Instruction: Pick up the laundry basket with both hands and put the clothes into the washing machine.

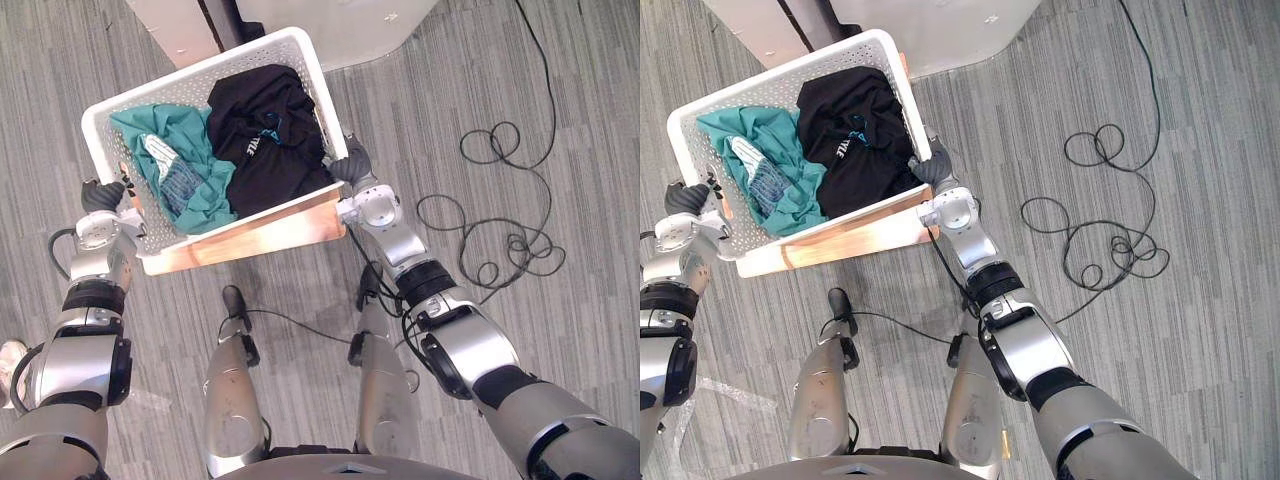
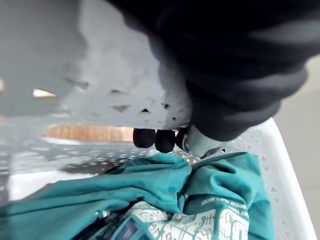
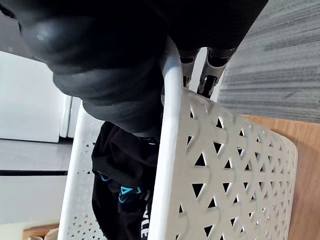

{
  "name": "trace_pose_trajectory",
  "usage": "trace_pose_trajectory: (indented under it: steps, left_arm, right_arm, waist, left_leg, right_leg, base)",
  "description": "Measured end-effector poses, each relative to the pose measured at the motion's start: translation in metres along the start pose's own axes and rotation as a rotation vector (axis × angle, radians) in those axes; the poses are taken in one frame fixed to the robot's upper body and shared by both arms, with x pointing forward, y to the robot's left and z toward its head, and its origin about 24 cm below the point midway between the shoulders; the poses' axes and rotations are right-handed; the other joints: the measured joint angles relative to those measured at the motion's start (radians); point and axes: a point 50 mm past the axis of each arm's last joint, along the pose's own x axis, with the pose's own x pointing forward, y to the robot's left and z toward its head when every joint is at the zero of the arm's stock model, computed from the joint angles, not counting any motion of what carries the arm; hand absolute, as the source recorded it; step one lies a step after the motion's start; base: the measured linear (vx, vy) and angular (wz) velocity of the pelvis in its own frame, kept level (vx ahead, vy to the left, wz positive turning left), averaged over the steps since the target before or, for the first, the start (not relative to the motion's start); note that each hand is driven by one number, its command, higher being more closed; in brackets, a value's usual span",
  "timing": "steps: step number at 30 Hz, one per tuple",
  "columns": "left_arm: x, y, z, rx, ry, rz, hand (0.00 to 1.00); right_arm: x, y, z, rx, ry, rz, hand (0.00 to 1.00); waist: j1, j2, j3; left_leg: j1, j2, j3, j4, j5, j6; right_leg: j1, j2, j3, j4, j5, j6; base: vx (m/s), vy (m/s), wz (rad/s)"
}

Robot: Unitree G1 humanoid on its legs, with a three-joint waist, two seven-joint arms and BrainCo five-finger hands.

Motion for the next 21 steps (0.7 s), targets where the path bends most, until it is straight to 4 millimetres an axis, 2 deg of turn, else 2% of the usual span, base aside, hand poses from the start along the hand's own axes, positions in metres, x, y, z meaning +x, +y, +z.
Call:
trace_pose_trajectory:
  steps: [8,15,19,20,21]
  left_arm:
    - [-0.003,-0.003,-0.013,-0.032,0.04,-0.012,1.0]
    - [-0.013,-0.008,-0.029,-0.003,0.058,-0.065,1.0]
    - [-0.027,-0.013,-0.042,-0.009,0.061,-0.123,1.0]
    - [-0.035,-0.017,-0.05,-0.022,0.071,-0.155,1.0]
    - [-0.036,-0.017,-0.051,-0.023,0.072,-0.161,1.0]
  right_arm:
    - [-0.004,-0.001,-0.012,-0.002,0.042,0.015,1.0]
    - [-0.021,-0.005,-0.035,0.07,0.094,0.014,1.0]
    - [-0.041,-0.009,-0.061,0.12,0.168,0.007,1.0]
    - [-0.052,-0.012,-0.074,0.13,0.213,0.005,1.0]
    - [-0.054,-0.013,-0.076,0.129,0.22,0.005,1.0]
  waist:
    - [0.0,0.0,0.0]
    - [-0.014,-0.001,0.0]
    - [-0.026,-0.001,0.001]
    - [-0.031,-0.002,0.0]
    - [-0.032,-0.002,0.0]
  left_leg:
    - [0.026,-0.002,-0.004,-0.011,0.003,0.0]
    - [0.082,-0.011,-0.008,-0.052,0.017,-0.001]
    - [0.129,-0.011,-0.012,-0.056,0.014,-0.001]
    - [0.157,-0.011,-0.014,-0.059,0.01,-0.003]
    - [0.162,-0.011,-0.014,-0.06,0.009,-0.003]
  right_leg:
    - [0.025,-0.001,-0.005,0.002,-0.002,0.002]
    - [0.068,-0.005,-0.014,0.006,-0.014,0.01]
    - [0.108,-0.007,-0.019,0.031,-0.039,0.012]
    - [0.13,-0.008,-0.023,0.047,-0.056,0.014]
    - [0.134,-0.008,-0.023,0.049,-0.059,0.014]
  base:
    - [0.0,0.001,0.0]
    - [0.01,0.02,0.04]
    - [0.02,0.03,0.02]
    - [0.0,0.0,0.0]
    - [0.01,0.04,0.04]
